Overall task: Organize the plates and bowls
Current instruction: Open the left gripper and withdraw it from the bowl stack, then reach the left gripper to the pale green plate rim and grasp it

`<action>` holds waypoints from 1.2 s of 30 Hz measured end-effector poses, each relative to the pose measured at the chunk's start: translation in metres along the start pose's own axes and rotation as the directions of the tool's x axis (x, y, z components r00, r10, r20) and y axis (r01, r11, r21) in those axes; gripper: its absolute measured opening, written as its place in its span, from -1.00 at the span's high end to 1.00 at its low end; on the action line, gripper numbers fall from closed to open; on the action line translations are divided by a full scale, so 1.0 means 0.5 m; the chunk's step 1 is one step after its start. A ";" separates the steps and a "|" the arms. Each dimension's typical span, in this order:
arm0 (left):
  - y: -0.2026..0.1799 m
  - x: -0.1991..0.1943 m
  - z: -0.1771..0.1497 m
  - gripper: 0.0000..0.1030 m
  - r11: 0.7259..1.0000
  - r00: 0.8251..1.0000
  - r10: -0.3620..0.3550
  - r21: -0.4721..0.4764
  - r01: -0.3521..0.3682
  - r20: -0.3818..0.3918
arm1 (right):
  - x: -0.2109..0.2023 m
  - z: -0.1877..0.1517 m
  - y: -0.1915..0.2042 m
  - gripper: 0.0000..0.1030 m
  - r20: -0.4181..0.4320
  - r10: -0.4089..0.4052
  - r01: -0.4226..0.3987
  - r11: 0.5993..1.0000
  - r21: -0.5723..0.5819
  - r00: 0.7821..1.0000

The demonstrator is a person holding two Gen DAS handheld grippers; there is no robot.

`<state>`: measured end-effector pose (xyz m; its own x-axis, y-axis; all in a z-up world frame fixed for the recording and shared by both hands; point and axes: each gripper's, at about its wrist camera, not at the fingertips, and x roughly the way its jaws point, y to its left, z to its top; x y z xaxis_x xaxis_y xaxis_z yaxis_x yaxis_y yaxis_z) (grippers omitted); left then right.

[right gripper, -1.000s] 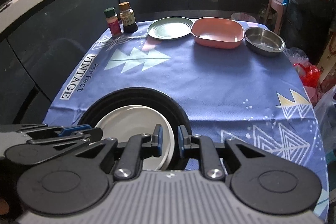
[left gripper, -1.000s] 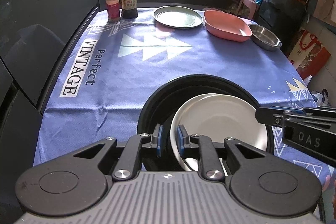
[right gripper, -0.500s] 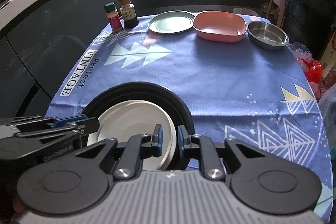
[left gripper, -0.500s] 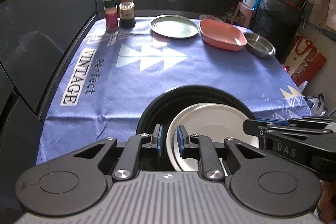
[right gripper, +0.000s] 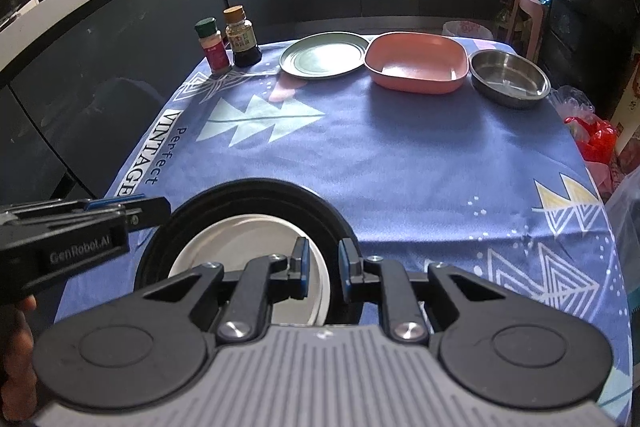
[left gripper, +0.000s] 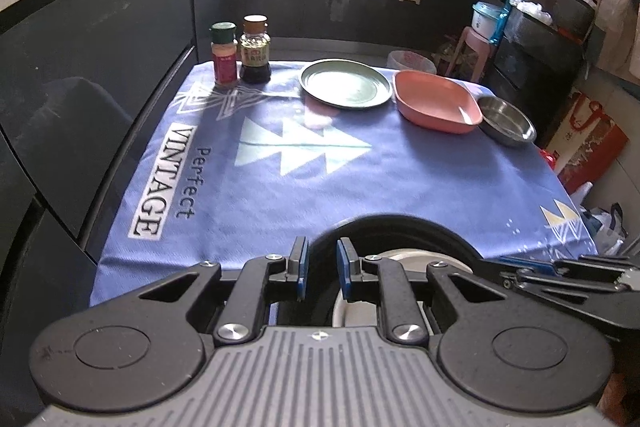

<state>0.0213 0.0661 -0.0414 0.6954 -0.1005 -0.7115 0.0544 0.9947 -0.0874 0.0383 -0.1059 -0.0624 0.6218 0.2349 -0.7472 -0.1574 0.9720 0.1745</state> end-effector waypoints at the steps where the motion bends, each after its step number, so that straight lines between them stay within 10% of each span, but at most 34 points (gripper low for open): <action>1: 0.003 0.003 0.006 0.72 1.000 1.000 0.007 -0.005 -0.007 0.003 | 0.002 0.004 -0.002 -1.00 0.001 0.003 -0.003 1.000 0.004 1.000; 19: 0.044 0.173 0.182 0.69 0.994 0.996 0.092 -0.067 -0.092 -0.006 | 0.111 0.174 -0.077 -1.00 0.022 -0.009 0.008 0.997 0.080 1.000; 36: 0.035 0.399 0.315 0.68 0.997 0.999 0.023 -0.078 -0.025 -0.025 | 0.324 0.431 -0.121 -1.00 0.049 0.109 -0.108 0.994 -0.031 0.993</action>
<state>0.2738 0.0668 -0.0750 0.6785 -0.0783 -0.7304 -0.0190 0.9921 -0.1240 0.3139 -0.1247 -0.0556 0.6374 0.3395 -0.6917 -0.2469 0.9404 0.2340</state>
